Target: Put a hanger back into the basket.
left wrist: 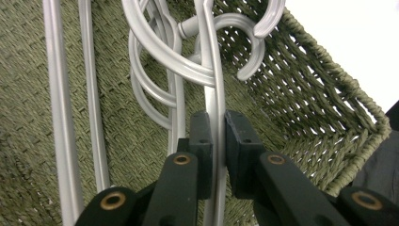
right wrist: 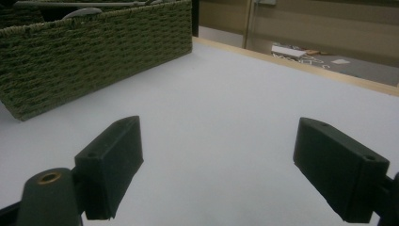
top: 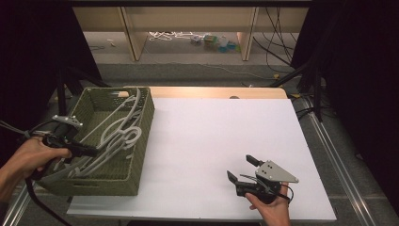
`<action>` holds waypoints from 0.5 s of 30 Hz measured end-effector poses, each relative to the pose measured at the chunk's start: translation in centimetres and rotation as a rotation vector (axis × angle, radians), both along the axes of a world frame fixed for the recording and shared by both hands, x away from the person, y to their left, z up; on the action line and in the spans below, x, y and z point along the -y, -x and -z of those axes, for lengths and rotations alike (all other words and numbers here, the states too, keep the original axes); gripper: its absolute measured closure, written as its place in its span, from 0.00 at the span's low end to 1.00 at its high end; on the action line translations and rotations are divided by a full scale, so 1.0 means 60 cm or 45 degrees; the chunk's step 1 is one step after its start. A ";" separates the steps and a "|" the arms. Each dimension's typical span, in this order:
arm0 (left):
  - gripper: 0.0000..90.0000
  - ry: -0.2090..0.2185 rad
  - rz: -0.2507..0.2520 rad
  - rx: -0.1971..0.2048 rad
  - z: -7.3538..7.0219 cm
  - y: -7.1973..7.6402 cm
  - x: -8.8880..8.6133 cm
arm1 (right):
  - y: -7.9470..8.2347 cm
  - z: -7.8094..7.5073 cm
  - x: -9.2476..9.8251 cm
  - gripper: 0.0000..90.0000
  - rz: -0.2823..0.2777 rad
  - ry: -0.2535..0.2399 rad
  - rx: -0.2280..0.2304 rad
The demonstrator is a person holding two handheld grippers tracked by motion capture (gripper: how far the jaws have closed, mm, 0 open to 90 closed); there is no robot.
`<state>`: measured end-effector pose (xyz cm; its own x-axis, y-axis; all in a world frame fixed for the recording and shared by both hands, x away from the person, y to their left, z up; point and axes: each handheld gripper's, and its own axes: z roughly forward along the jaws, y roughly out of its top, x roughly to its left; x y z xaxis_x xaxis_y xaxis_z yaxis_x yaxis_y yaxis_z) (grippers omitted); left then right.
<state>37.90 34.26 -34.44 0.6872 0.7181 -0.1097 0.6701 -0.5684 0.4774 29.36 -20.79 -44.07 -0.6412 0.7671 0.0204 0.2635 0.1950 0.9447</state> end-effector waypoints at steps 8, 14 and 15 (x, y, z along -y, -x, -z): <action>0.91 0.028 -0.202 -0.128 0.004 0.012 0.009 | 0.000 0.000 0.000 0.19 0.007 -0.001 0.003; 0.91 0.026 -0.204 -0.168 0.013 0.000 0.003 | 0.000 -0.001 -0.001 0.19 0.005 0.013 0.012; 0.91 0.036 -0.249 -0.197 0.014 0.002 0.006 | 0.000 -0.001 0.001 0.19 0.003 0.015 0.003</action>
<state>37.77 33.91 -35.25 0.5090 0.8309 -0.2246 0.8323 -0.4086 0.3747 29.34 -20.82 -44.01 -0.6392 0.7690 0.0102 0.2621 0.2053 0.9430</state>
